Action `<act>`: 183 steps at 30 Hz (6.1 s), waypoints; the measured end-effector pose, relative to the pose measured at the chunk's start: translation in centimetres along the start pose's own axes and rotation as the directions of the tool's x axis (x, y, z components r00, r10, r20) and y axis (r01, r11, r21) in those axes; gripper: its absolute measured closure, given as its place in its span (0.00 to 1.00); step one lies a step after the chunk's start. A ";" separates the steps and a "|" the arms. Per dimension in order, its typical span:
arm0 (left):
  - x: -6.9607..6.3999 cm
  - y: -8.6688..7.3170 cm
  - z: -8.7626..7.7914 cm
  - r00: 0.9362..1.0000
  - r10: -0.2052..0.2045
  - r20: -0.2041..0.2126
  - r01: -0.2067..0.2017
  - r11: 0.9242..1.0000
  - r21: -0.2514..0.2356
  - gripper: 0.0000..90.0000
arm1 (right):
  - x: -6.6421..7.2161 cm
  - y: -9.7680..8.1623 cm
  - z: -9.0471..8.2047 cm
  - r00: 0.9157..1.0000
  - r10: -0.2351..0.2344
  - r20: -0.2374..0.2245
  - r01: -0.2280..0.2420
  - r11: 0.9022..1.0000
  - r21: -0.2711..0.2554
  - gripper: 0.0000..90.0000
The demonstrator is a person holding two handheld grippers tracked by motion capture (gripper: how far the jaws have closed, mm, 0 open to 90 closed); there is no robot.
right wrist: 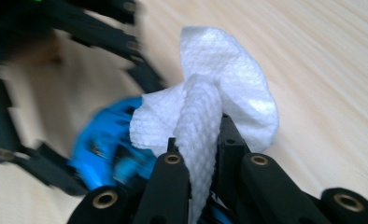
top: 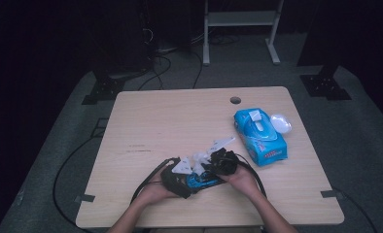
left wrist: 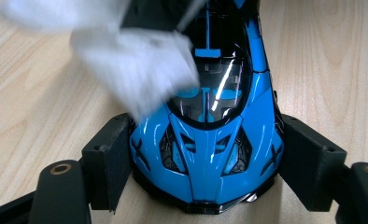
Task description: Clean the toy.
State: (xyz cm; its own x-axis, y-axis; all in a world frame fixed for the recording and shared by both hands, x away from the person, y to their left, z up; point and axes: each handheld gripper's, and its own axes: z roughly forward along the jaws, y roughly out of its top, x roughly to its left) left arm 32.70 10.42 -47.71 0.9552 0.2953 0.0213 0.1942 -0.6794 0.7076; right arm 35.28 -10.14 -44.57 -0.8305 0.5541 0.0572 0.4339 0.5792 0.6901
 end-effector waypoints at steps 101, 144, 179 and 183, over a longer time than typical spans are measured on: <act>0.1 0.0 0.1 1.000 -0.009 0.006 0.009 1.000 -0.004 0.28 | -1.0 -4.3 -6.7 0.999 0.001 0.040 -0.001 1.000 0.012 0.93; 1.8 -0.2 -2.0 0.977 -0.194 0.085 0.200 0.977 -0.067 0.24 | -1.7 -5.4 -5.9 0.995 0.056 -0.084 -0.057 0.998 -0.011 0.93; 2.0 -0.4 -1.1 0.945 -0.273 0.181 0.280 0.960 -0.019 0.35 | -0.4 -7.0 -6.5 0.998 0.031 -0.057 -0.033 0.999 -0.034 0.94; 1.8 -0.4 -1.1 0.943 -0.255 0.211 0.266 0.964 -0.024 0.38 | -0.4 -7.3 -6.5 0.998 0.033 -0.062 -0.035 0.999 -0.036 0.94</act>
State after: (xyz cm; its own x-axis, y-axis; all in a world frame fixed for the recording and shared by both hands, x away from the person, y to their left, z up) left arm 34.14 11.92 -47.17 0.8988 0.3102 -0.3098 0.4361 -0.5603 0.7042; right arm 30.18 -18.48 -44.93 -0.8360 0.5344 0.1247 0.4500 0.5376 0.7130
